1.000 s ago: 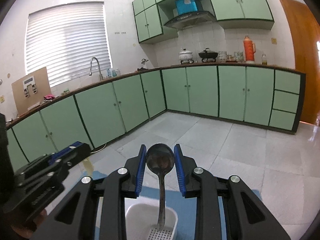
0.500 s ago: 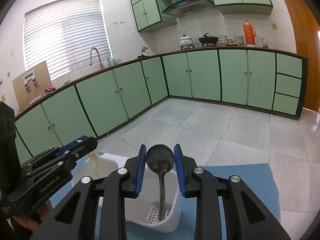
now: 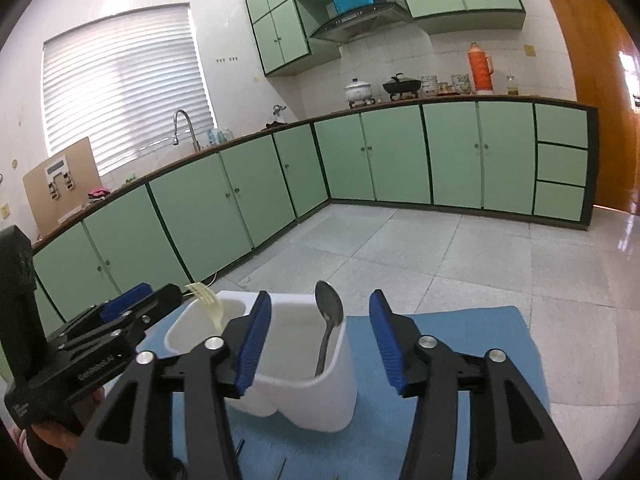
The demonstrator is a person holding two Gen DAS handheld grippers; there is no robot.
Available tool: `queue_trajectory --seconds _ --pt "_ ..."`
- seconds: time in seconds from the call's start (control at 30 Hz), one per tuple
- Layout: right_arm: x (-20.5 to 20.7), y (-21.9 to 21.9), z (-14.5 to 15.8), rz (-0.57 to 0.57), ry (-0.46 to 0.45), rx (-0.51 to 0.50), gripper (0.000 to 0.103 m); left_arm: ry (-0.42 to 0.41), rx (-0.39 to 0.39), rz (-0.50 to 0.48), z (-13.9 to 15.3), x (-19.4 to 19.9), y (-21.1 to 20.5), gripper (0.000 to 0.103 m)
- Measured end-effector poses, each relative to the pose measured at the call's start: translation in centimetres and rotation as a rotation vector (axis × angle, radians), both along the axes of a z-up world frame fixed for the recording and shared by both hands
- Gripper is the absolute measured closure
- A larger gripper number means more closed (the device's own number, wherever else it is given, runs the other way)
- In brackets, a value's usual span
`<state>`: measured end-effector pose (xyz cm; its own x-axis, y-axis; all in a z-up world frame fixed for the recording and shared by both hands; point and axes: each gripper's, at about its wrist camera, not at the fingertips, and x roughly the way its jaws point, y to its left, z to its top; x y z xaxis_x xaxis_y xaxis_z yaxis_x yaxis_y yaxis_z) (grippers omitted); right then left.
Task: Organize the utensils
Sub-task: 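Lower the fork into the holder and open the left tool while the right tool releases the spoon, then move the left tool to the black spoon while the right tool approaches the clear plastic spoon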
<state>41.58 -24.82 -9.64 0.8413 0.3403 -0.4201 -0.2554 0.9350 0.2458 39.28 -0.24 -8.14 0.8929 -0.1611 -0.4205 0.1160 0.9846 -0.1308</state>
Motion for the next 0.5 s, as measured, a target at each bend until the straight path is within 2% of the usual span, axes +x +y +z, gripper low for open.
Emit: queue_trajectory --seconds 0.03,0.23,0.37,0.5 --pt "-0.6 -0.1 0.2 -0.003 -0.003 -0.001 0.046 -0.002 -0.001 0.005 0.1 -0.6 0.2 0.031" --pt "-5.4 -0.8 0.2 -0.018 -0.001 -0.015 0.027 0.001 -0.014 0.047 0.5 -5.0 1.7 0.016" --pt "-8.7 -1.5 -0.2 -0.037 0.013 -0.030 0.020 0.035 -0.015 0.065 -0.2 -8.2 2.6 0.013" --pt "-11.5 -2.6 -1.4 -0.081 0.057 -0.046 0.006 0.102 0.016 0.067 -1.6 -10.6 2.9 0.011"
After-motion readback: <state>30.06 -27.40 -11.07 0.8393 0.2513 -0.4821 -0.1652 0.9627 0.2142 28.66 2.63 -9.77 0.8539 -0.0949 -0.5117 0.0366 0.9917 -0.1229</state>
